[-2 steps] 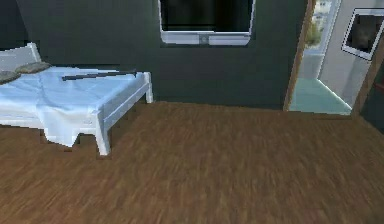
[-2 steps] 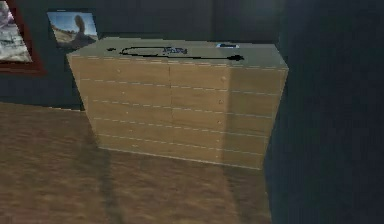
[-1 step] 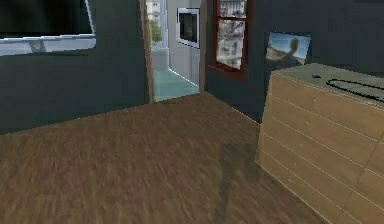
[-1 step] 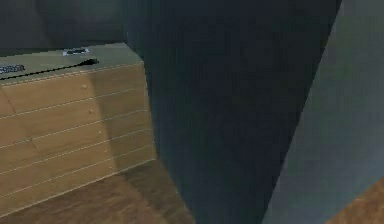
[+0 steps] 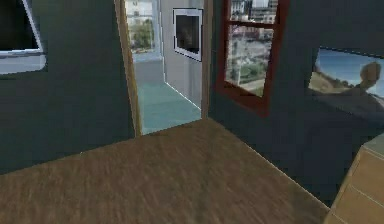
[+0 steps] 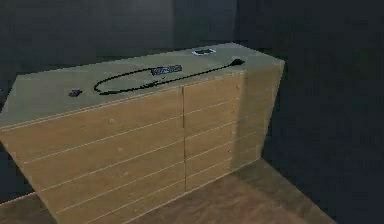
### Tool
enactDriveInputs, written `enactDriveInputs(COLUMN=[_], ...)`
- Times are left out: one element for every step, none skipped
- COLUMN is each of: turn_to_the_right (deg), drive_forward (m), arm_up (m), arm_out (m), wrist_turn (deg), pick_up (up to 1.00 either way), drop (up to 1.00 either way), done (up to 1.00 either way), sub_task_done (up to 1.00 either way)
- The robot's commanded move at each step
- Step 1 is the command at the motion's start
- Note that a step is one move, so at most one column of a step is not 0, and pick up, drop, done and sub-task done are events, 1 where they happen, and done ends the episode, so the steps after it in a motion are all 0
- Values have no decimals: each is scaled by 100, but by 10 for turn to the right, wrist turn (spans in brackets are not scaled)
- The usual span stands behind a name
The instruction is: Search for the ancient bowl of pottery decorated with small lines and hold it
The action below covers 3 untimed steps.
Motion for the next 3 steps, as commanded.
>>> enactDriveInputs(turn_to_the_right=[0,0,-180], drive_forward=[100,80,0], arm_up=[0,0,0], arm_out=[0,0,0], wrist_turn=[0,0,0], pick_up=[0,0,0], drop=[0,0,0], done=[0,0,0], sub_task_done=[0,0,0])
